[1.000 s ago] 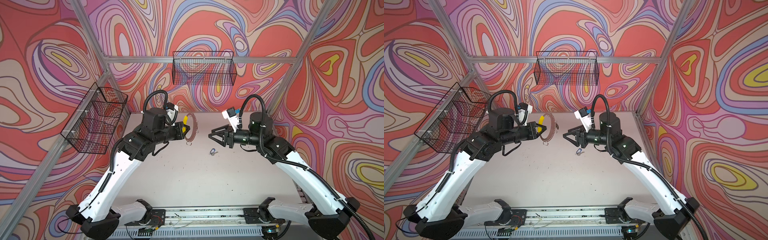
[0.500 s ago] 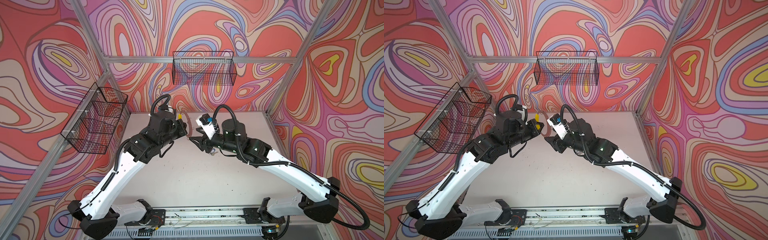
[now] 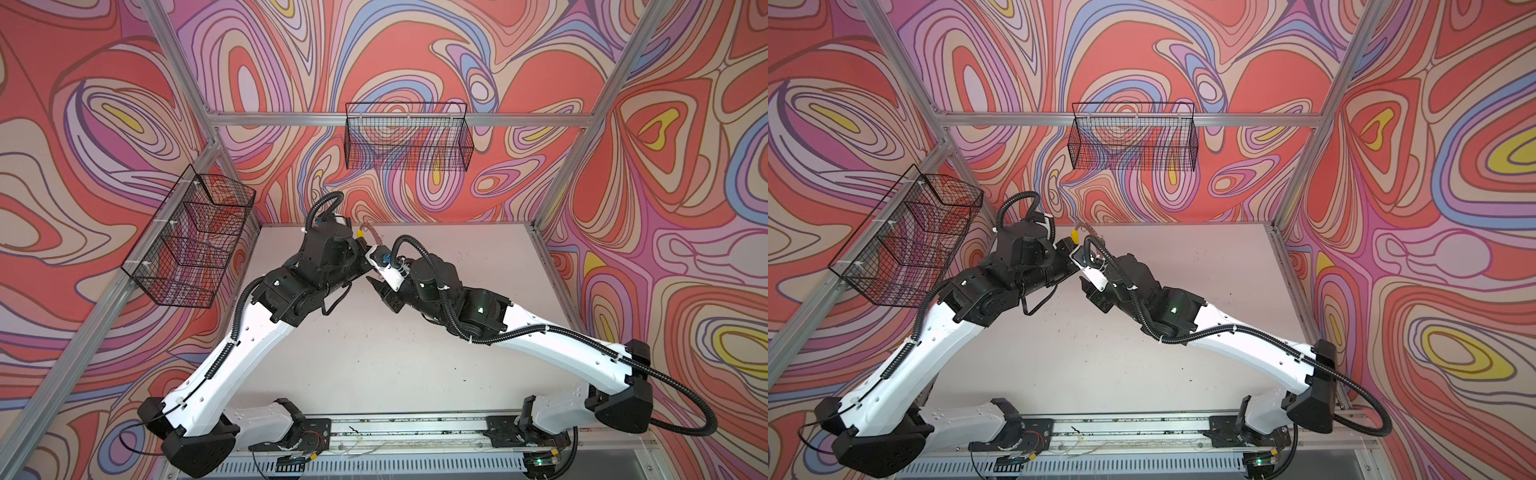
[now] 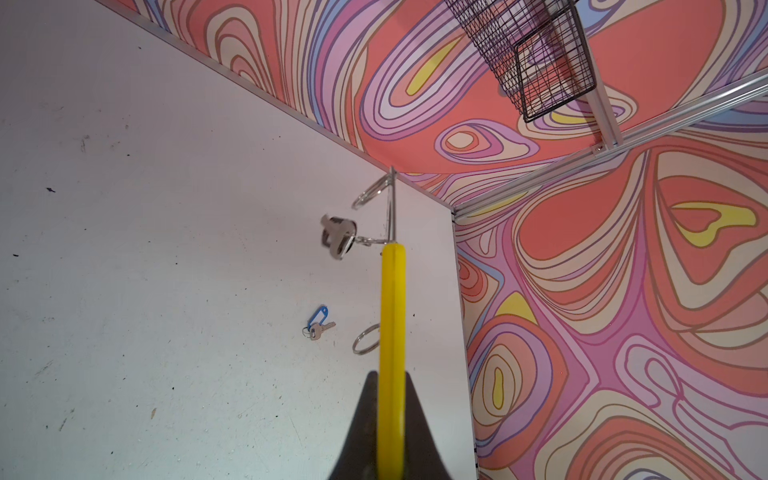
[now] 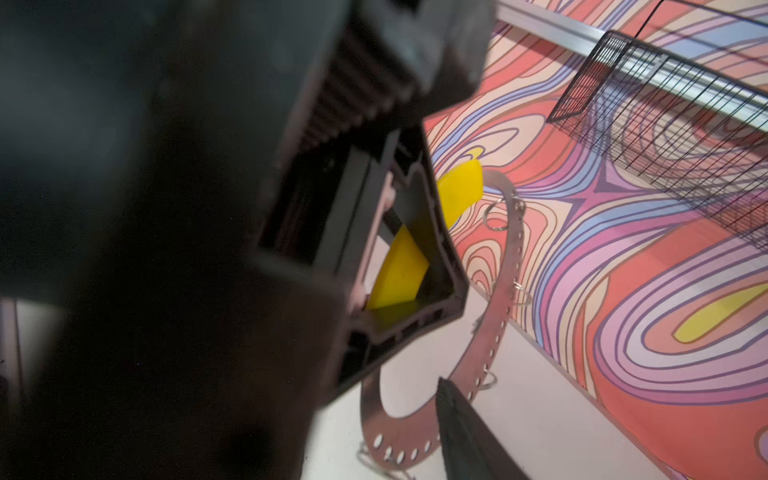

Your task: Put the keys on the keyring

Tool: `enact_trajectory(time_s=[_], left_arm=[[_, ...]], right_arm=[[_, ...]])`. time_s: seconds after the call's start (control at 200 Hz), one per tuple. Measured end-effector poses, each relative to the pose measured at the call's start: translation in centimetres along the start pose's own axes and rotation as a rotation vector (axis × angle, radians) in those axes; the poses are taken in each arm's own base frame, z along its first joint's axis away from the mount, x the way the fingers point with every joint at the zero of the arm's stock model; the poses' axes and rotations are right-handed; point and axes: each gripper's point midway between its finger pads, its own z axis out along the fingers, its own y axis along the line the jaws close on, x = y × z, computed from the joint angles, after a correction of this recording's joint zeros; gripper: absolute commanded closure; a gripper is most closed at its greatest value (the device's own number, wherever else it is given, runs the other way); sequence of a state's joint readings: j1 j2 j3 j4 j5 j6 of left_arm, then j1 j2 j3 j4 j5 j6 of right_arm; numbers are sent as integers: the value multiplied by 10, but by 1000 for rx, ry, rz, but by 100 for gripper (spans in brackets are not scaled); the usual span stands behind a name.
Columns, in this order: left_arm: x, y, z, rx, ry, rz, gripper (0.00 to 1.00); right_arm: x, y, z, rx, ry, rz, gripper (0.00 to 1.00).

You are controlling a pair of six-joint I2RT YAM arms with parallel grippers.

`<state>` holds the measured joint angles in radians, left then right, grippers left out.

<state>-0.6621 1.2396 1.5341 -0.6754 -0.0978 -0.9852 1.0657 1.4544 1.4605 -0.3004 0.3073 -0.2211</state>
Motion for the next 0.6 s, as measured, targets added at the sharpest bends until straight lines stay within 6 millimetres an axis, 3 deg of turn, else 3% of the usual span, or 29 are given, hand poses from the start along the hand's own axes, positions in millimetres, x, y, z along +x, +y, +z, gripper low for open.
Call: enact_trajectory(time_s=[0.09,0.275,0.366,0.601], left_arm=[[1,0,0,1,2,-7,100],[1,-5,0,18,0,-26,100],[1,-6,2,23,5,-37,100],[3,-4,7,7,9,-59,100]], right_arm=[[-2,-6,0,40,-4,-7,71],[-8,-6,-1,65,-33,-23,86],[-9,-4,-1,71,-42,-35,100],[-4,-6,4,115,-22,-65,100]])
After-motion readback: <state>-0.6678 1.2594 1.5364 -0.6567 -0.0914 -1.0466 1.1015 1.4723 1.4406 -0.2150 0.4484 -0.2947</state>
